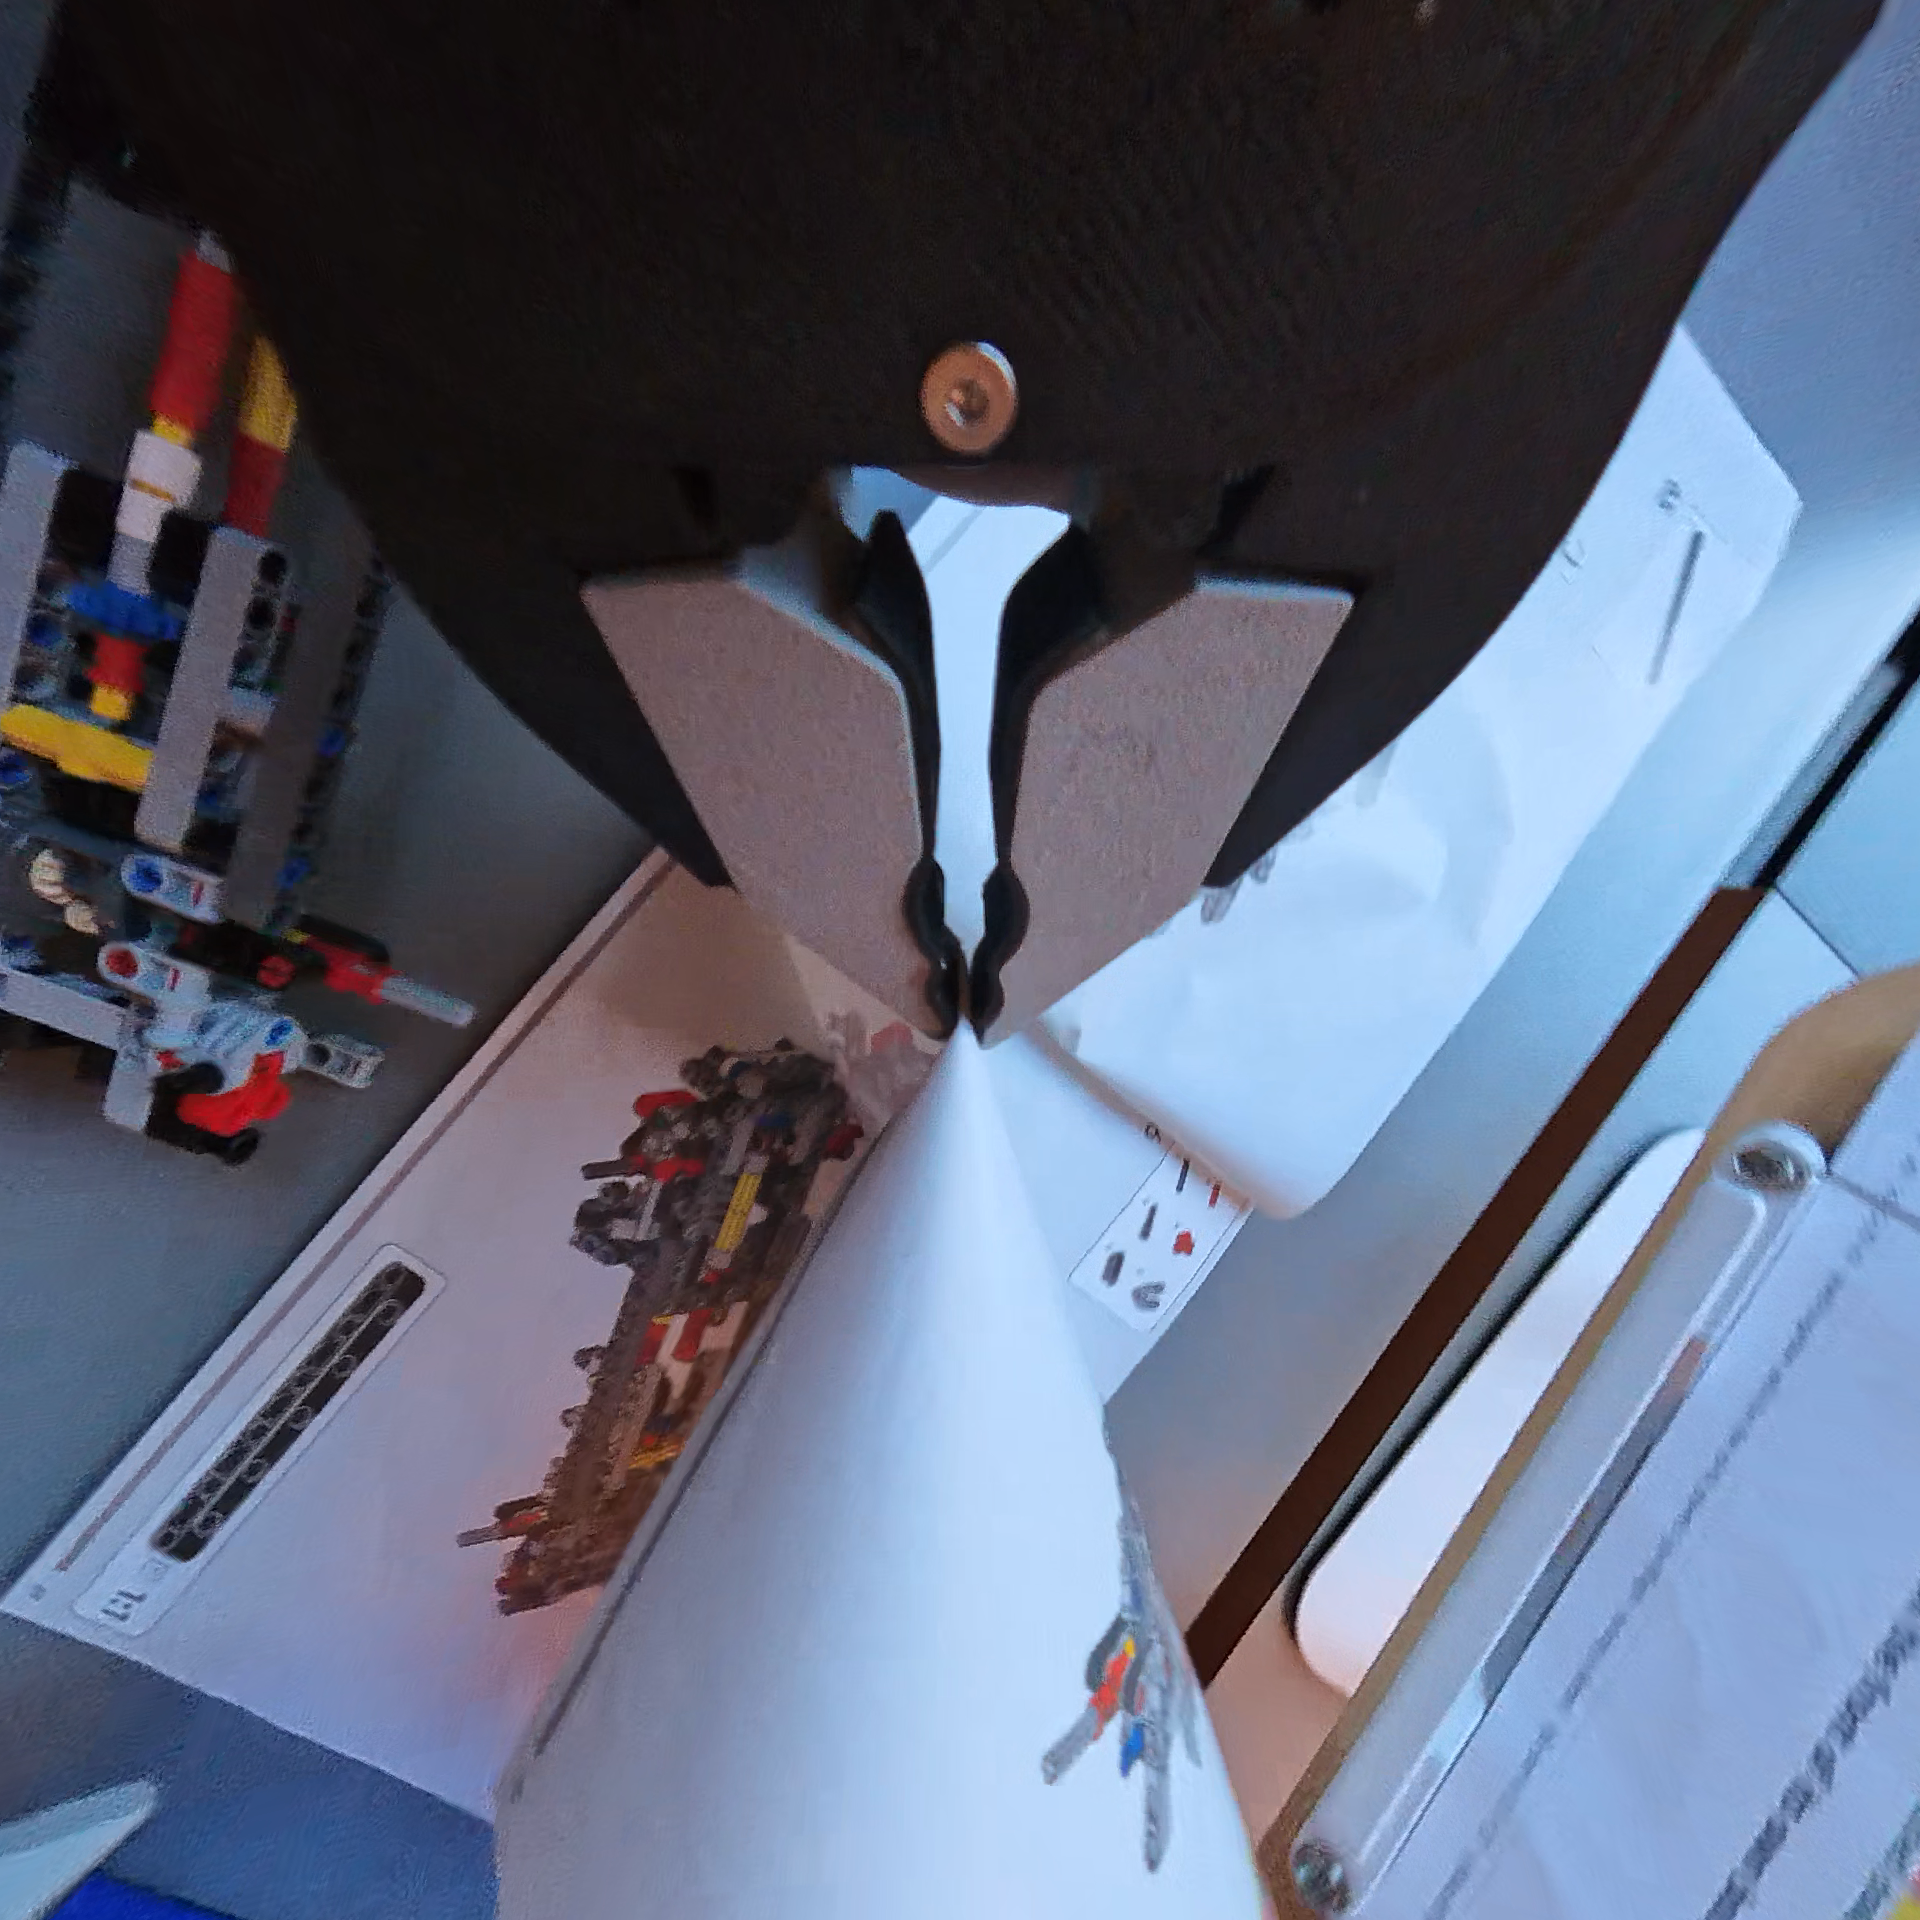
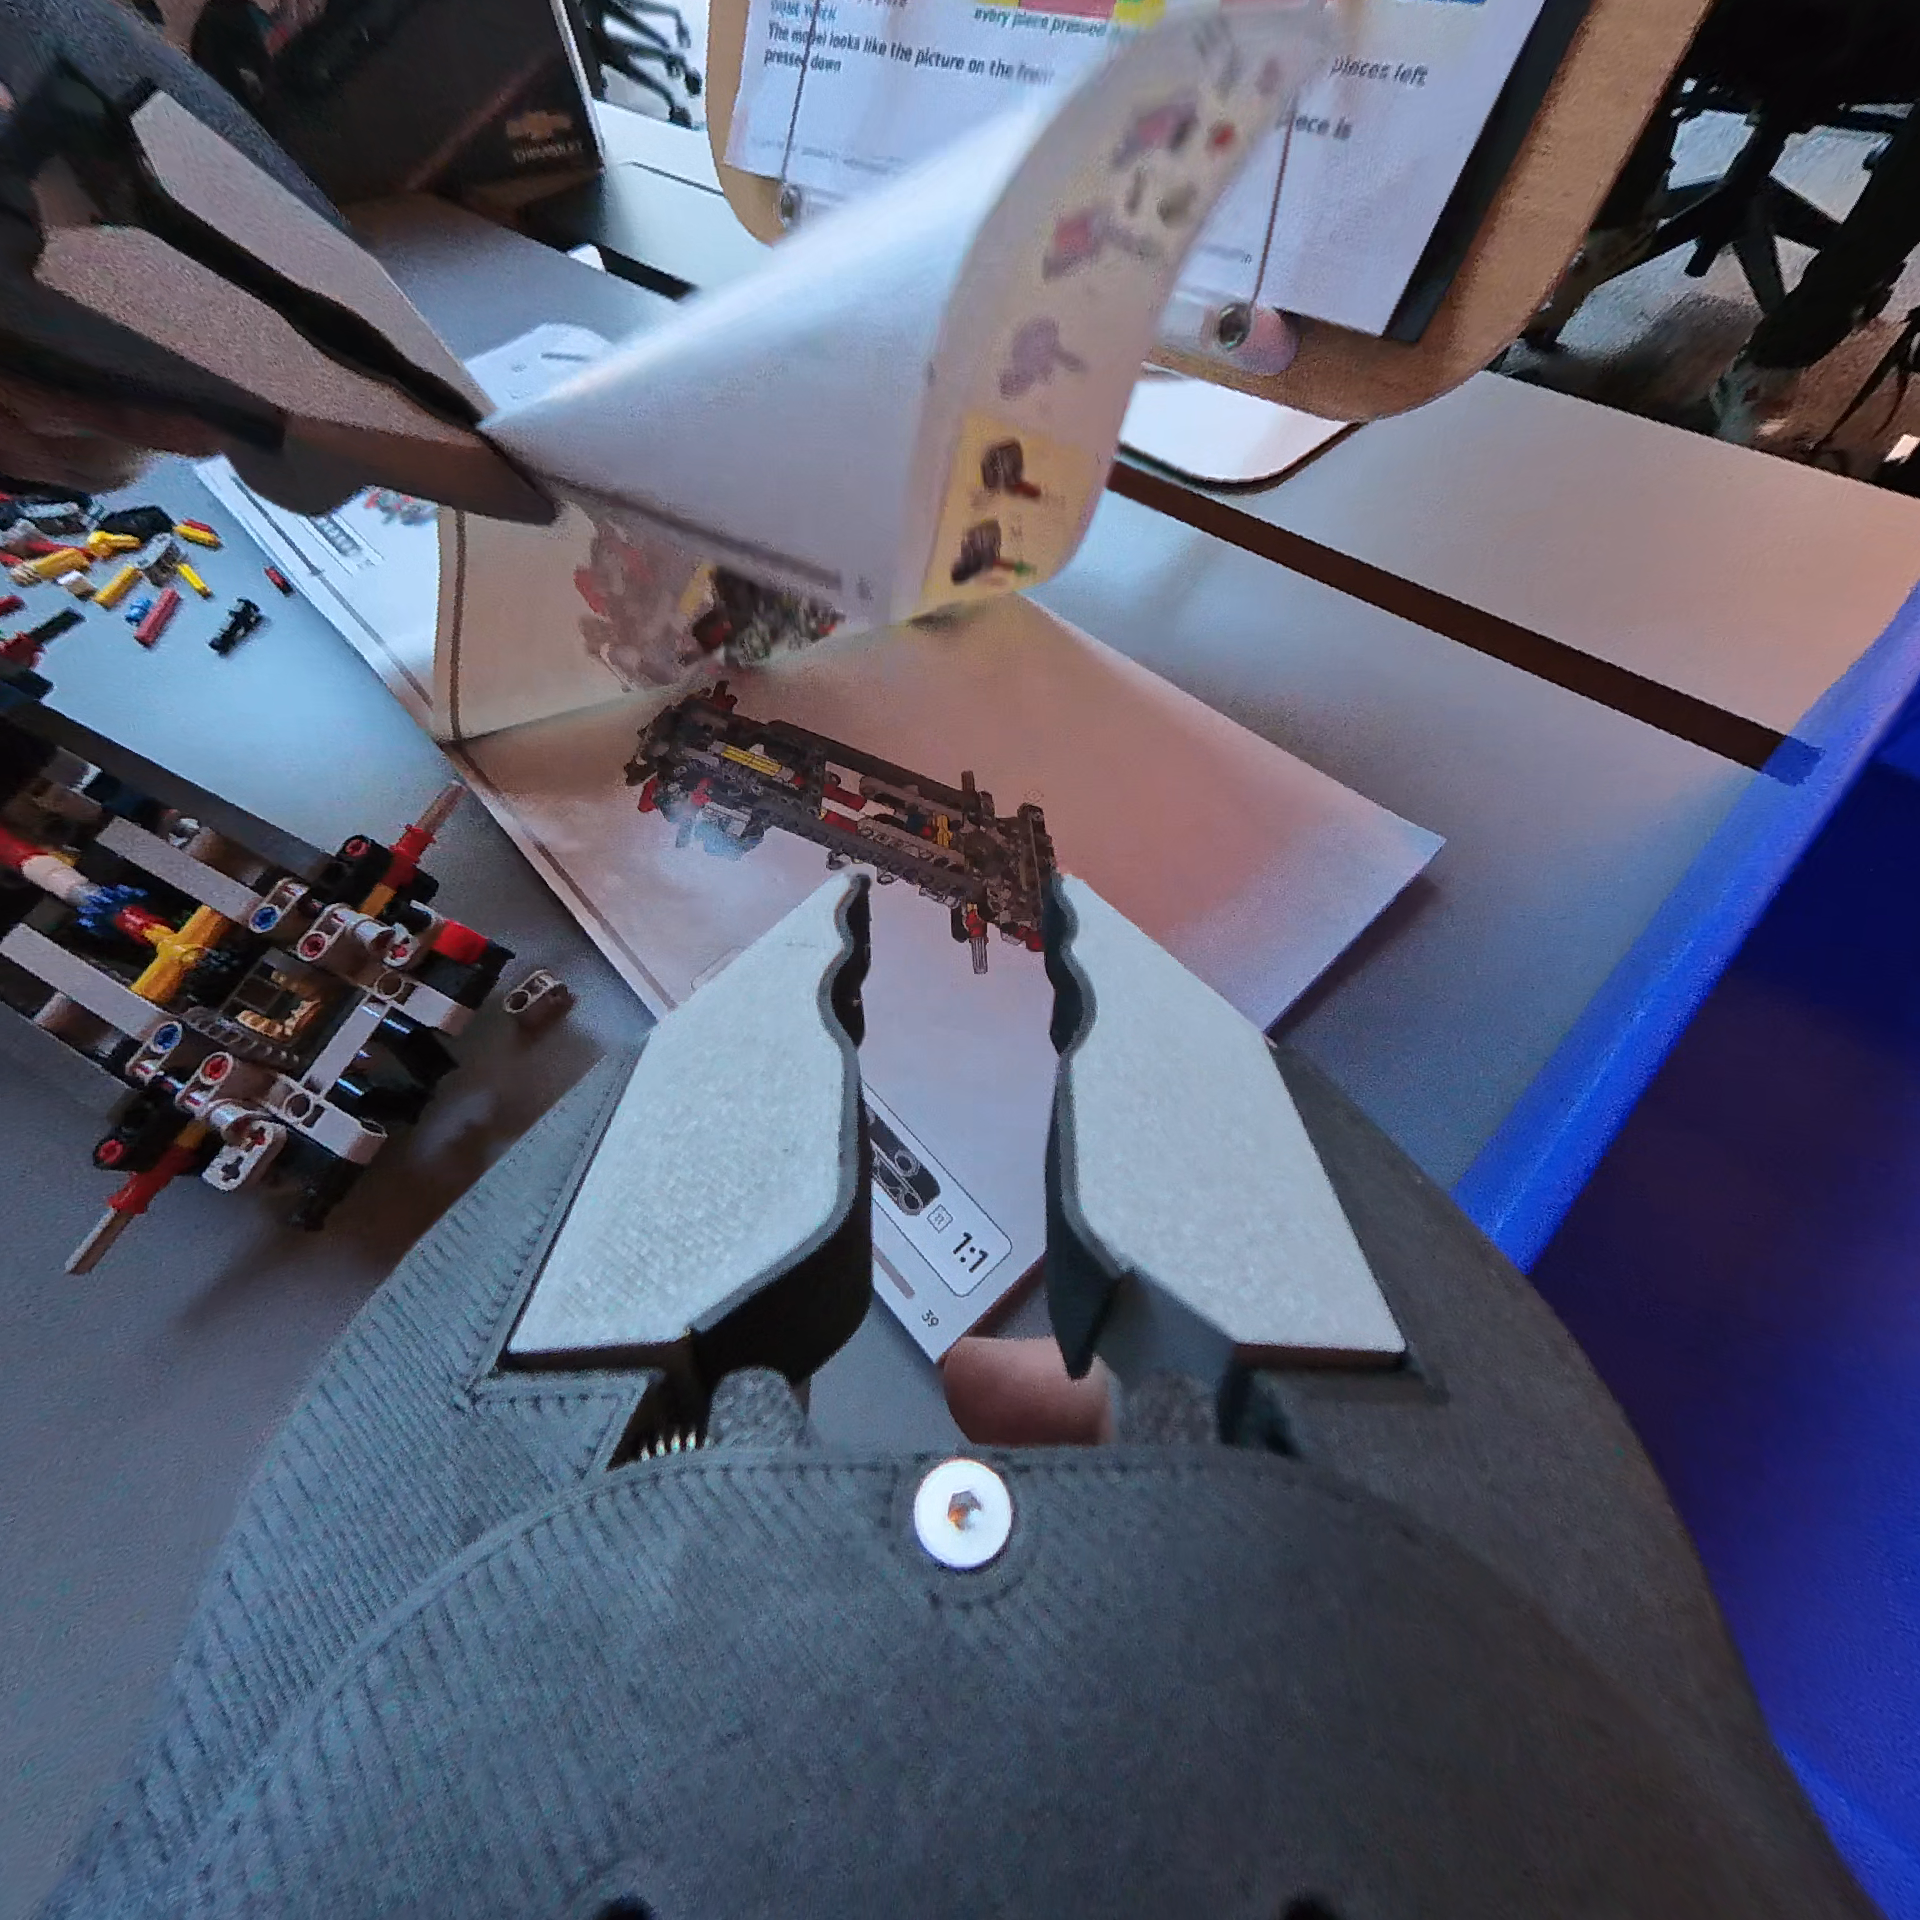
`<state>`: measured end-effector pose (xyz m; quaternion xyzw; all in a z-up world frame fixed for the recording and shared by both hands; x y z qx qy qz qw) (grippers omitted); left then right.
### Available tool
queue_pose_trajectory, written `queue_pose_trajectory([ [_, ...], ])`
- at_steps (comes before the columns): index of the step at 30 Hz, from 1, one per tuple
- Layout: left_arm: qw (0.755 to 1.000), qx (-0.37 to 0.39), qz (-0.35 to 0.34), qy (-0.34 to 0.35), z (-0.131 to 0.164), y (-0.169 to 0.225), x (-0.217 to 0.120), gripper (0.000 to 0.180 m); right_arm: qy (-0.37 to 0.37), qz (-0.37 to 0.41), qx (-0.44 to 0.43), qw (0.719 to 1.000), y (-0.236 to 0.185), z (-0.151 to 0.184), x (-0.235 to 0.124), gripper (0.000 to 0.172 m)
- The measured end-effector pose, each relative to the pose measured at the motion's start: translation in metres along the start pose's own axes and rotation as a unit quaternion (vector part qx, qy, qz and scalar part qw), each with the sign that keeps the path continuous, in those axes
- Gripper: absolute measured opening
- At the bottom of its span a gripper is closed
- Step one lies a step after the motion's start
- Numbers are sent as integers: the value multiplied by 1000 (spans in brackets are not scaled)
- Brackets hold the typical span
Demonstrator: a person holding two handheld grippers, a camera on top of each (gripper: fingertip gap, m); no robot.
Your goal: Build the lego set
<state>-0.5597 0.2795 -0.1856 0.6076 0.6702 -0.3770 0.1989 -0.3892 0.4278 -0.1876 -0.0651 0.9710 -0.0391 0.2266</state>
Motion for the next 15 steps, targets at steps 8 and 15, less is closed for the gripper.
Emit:
queue_pose_trajectory([
  [8,992,-123,11,-22,55,-25,-7,0,-21,0,-29,999,-11,6,8,31],
  [15,973,-228,31,-13,97,-34,-25,4,-26,-1,-33,999,-13,9,10,32],
])
Point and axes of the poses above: each gripper's, where its closed fingertips meet, x out along the fingers, z out of its underside, y = z × x across the jaws, the point moved 4 cm from there along -x, back along the fingers, and after that the axes turned 5 degrees about -z, right-handed, at the moved point
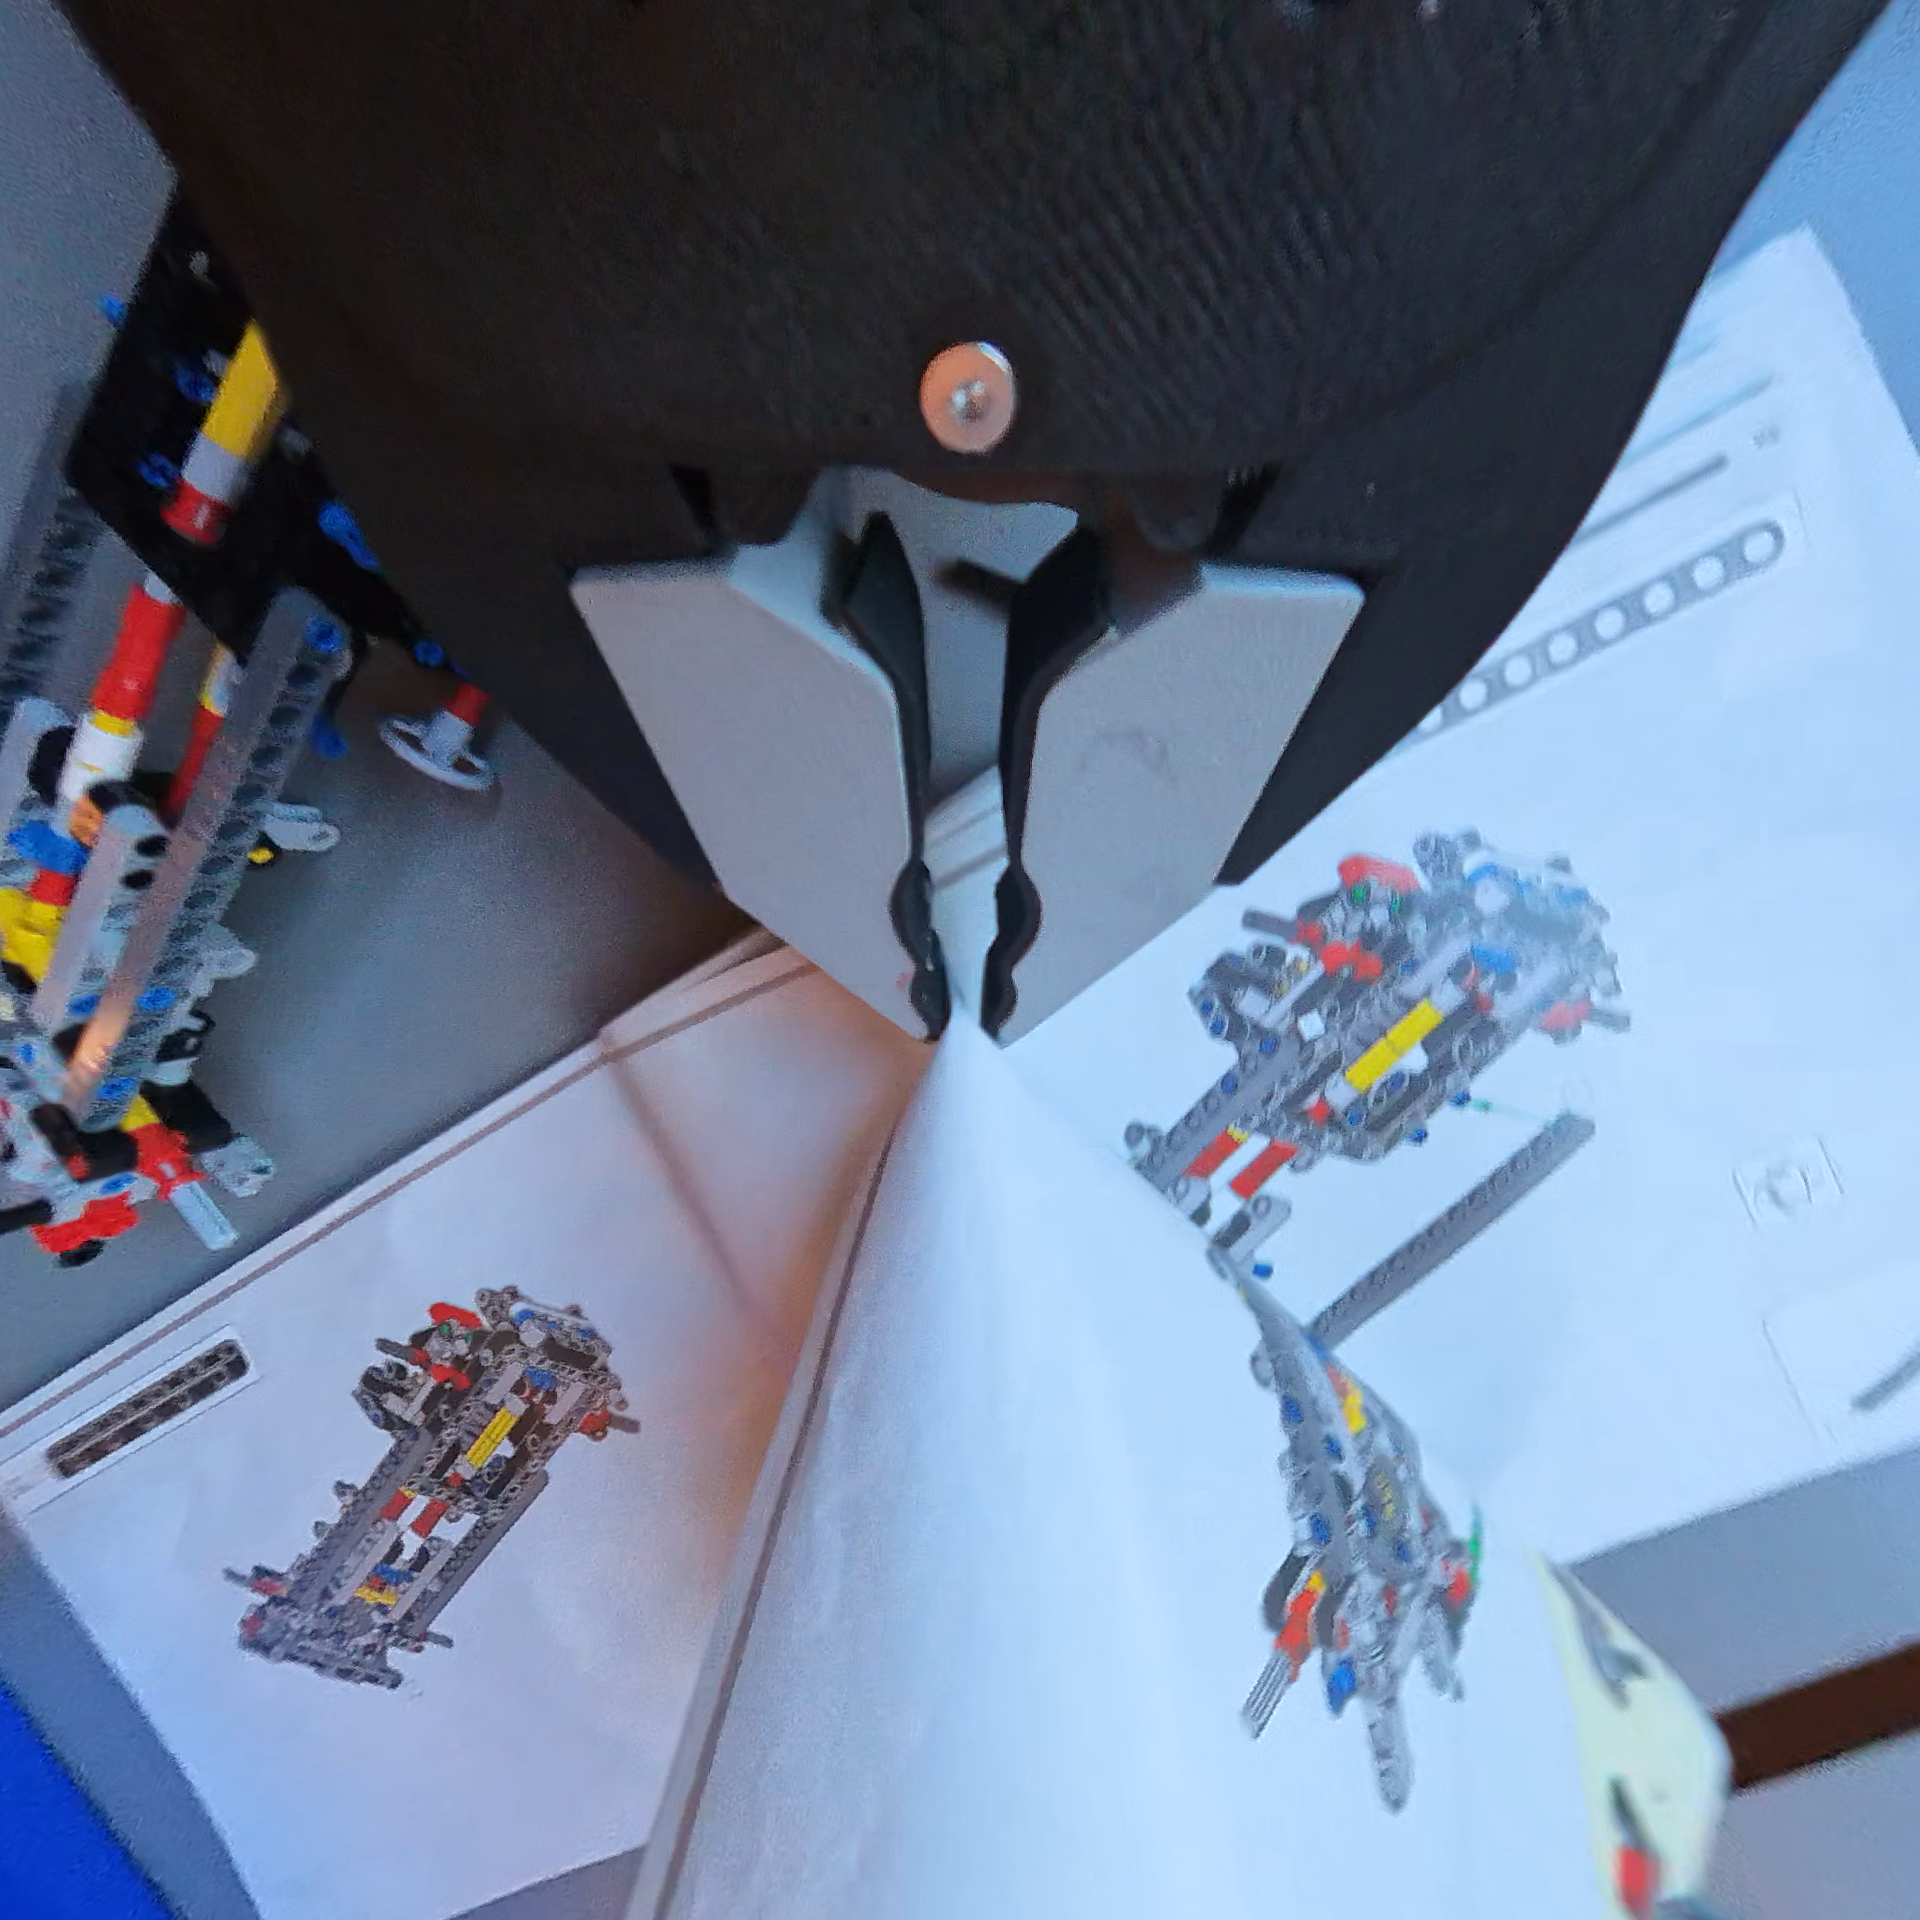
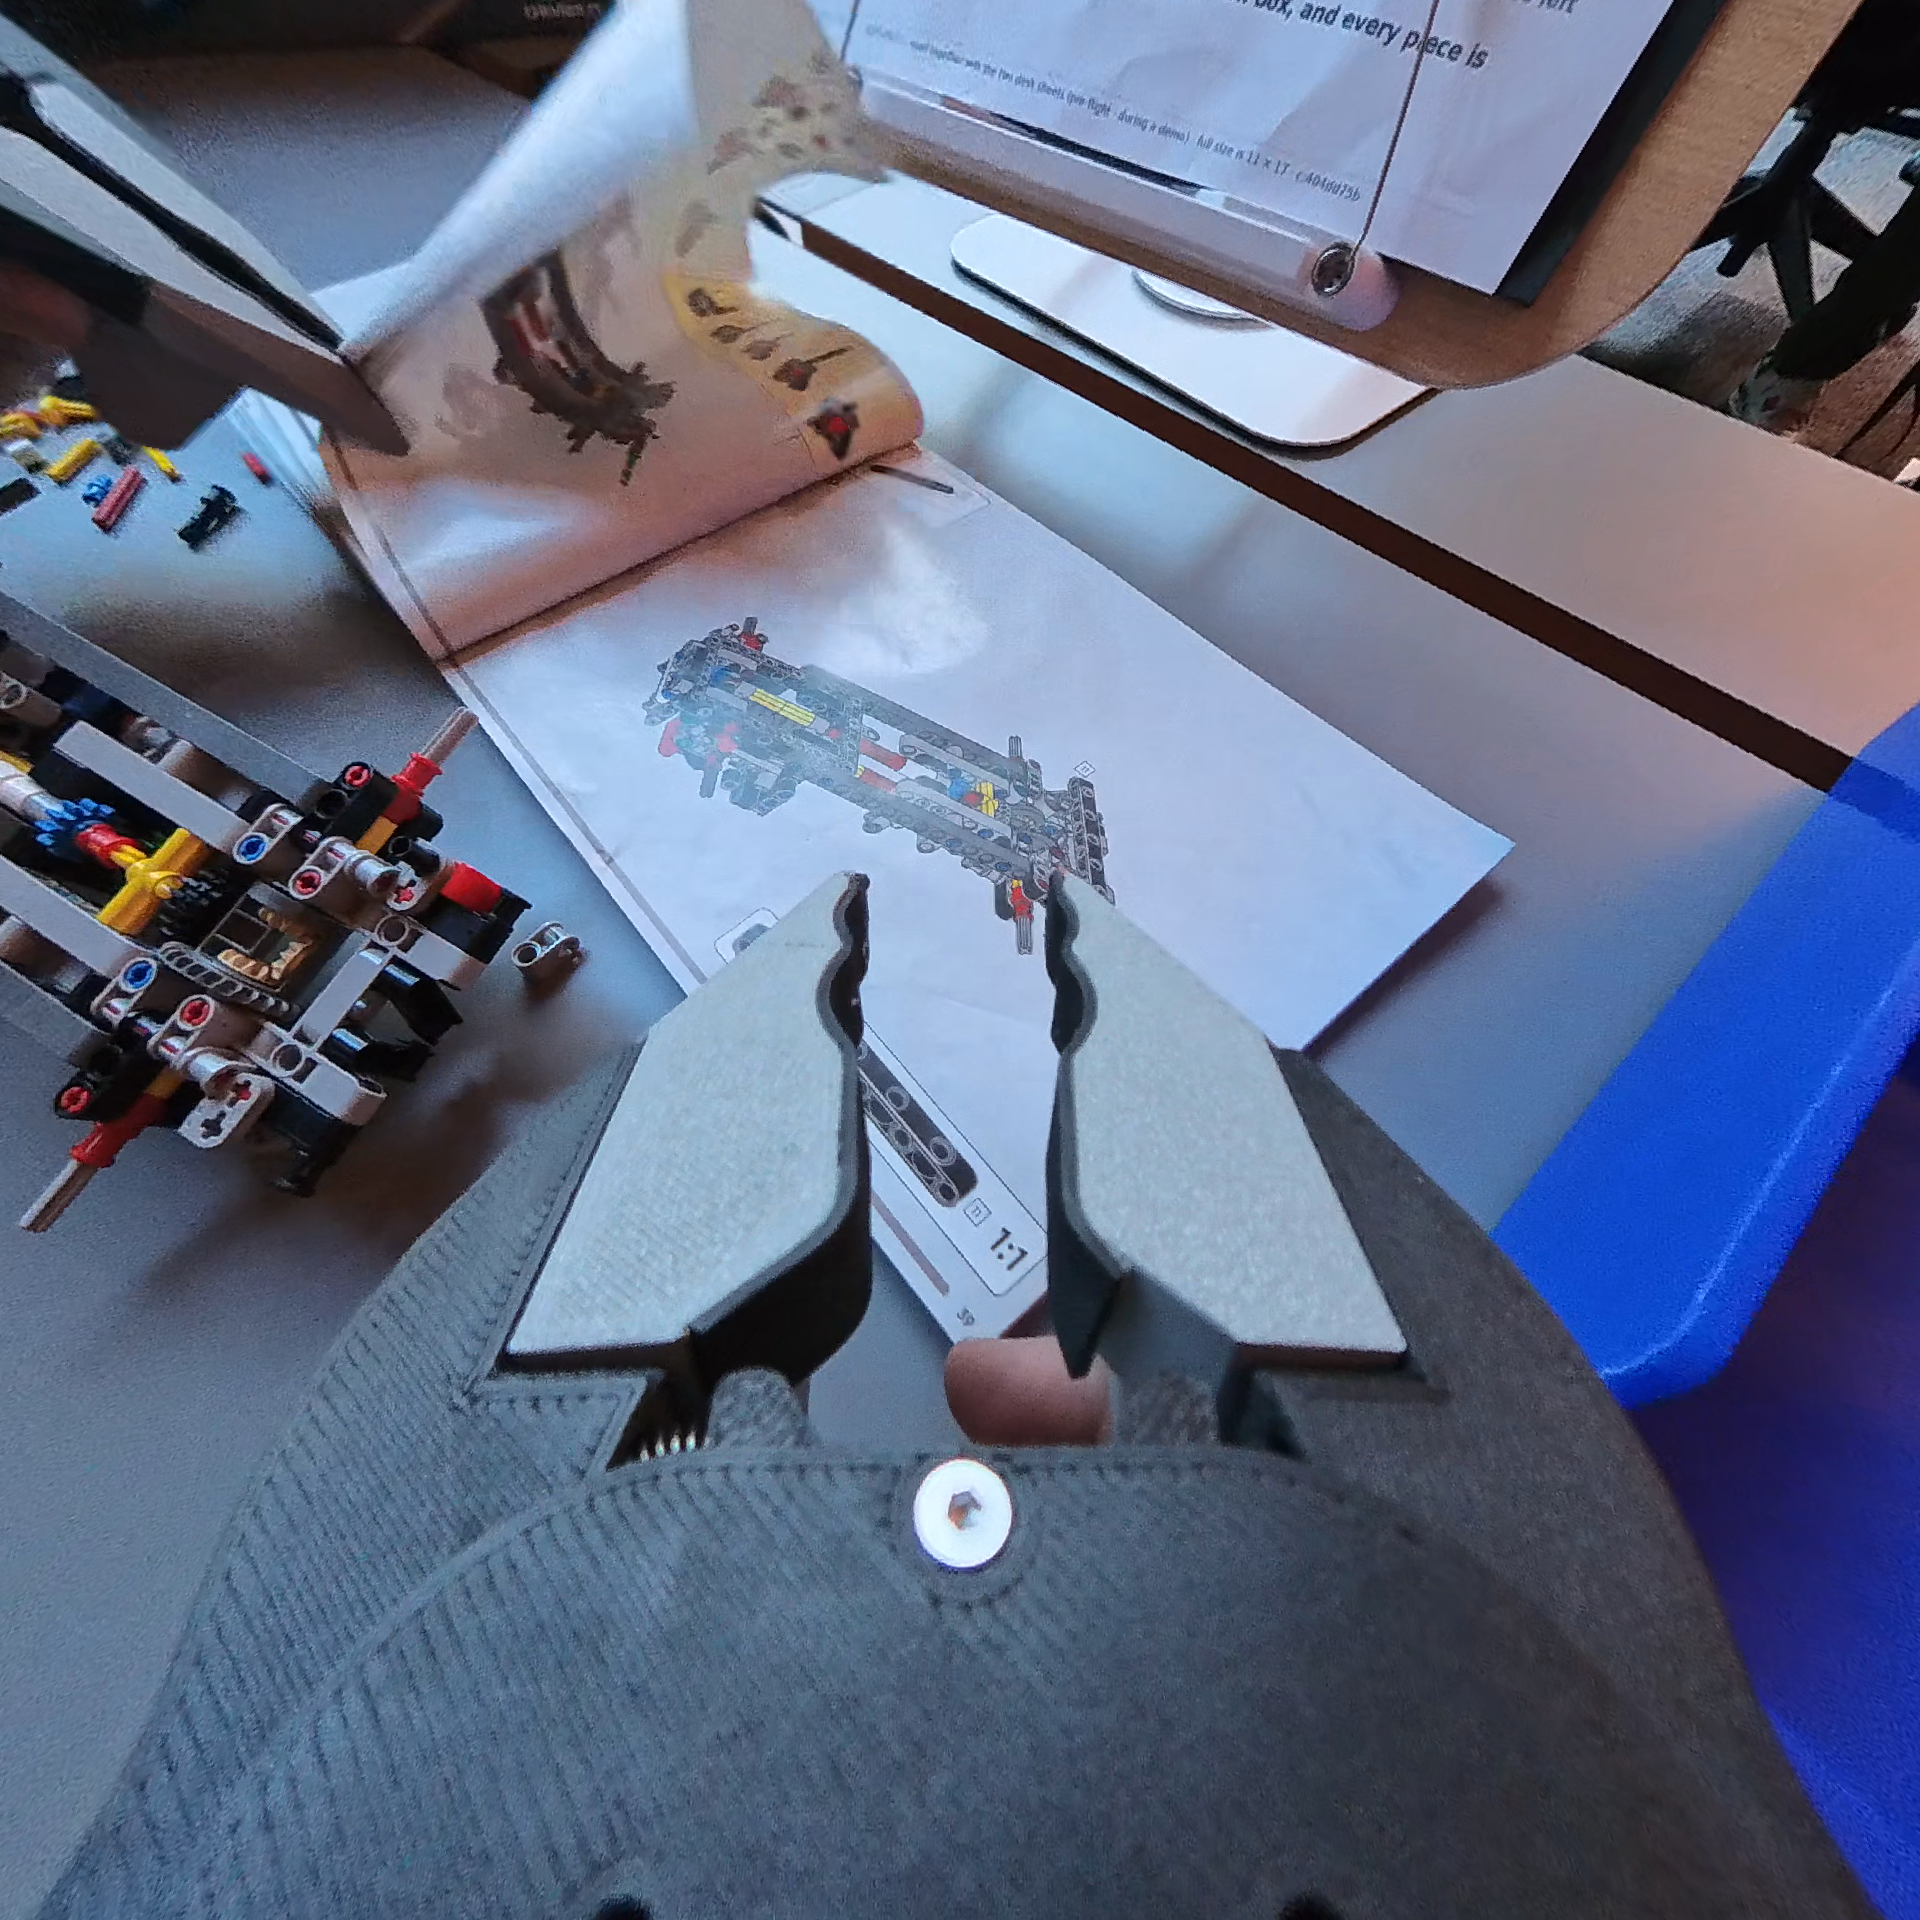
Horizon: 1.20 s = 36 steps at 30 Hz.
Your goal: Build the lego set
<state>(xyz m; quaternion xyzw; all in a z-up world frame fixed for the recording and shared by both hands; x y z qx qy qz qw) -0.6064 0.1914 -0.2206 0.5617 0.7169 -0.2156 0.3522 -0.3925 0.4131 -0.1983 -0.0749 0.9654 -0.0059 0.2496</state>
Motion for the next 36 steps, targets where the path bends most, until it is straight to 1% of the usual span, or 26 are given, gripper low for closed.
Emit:
queue_pose_trajectory([
  [2,999,-32,-1,2,10,-9,-6,12,1,2,0,1000,1,0,-1,32],
  [4,998,-57,-16,3,21,-20,-13,14,1,4,-2,1000,2,0,-2,32],
  [6,997,-76,-30,-2,32,-30,-23,28,-2,7,-4,1000,3,1,-3,32],
  [7,996,-79,-36,-3,37,-34,-29,30,-4,8,-5,1000,3,2,-3,32],
  [10,995,-69,-73,-4,45,-47,-49,29,-10,6,-4,1000,4,5,-1,32],
  [12,993,-61,-97,3,45,-56,-64,29,-15,7,-7,1000,4,7,0,32],
  [15,992,-44,-114,17,44,-62,-83,30,-22,12,-11,1000,6,11,2,32],
  [18,991,-18,-128,30,46,-65,-93,31,-26,18,-9,999,10,15,4,32],
  [22,992,21,-119,44,46,-61,-84,31,-28,27,-9,999,15,19,6,31],
  [28,988,69,-123,68,29,-57,-61,32,-32,50,-18,998,19,19,5,31],
  [32,984,76,-146,74,34,-66,-62,32,-22,26,4,999,12,4,7,31],
  [36,975,80,-197,68,42,-79,-70,32,-34,-19,19,999,2,-23,28,33],
])
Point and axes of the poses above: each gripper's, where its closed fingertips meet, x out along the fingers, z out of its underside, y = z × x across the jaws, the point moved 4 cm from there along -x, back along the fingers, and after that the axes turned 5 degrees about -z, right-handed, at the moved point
